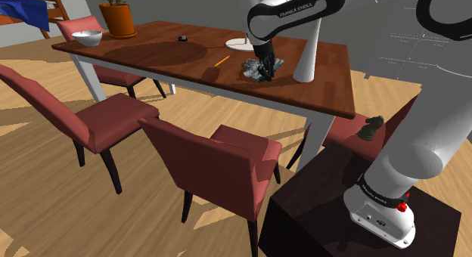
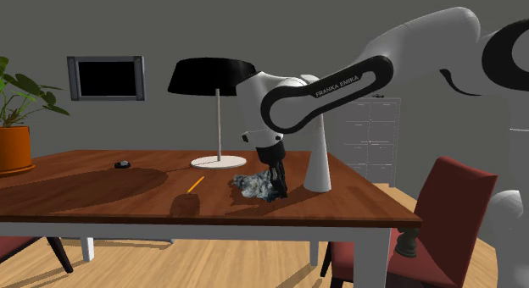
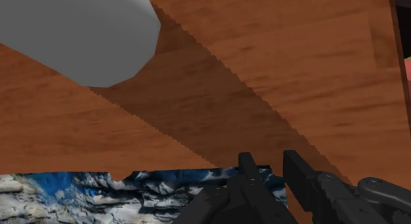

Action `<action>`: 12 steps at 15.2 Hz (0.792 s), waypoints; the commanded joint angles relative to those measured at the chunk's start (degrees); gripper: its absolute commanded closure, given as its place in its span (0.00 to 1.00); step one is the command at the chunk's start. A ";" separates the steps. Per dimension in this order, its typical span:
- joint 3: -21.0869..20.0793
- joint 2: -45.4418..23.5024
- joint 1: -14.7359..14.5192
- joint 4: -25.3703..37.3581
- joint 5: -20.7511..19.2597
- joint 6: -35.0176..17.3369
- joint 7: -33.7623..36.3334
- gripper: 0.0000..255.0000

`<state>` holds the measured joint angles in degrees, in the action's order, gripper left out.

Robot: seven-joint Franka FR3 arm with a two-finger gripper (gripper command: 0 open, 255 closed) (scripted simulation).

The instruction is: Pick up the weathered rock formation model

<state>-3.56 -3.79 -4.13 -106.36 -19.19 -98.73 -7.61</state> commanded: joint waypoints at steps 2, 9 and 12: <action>0.00 -0.02 0.00 0.00 0.01 -0.01 0.00 1.00; -0.09 0.74 -0.11 3.65 0.26 4.21 -1.27 1.00; -0.14 0.88 -0.17 5.75 0.33 6.36 -1.90 1.00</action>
<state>-3.63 -3.06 -4.22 -101.37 -18.90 -93.26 -9.36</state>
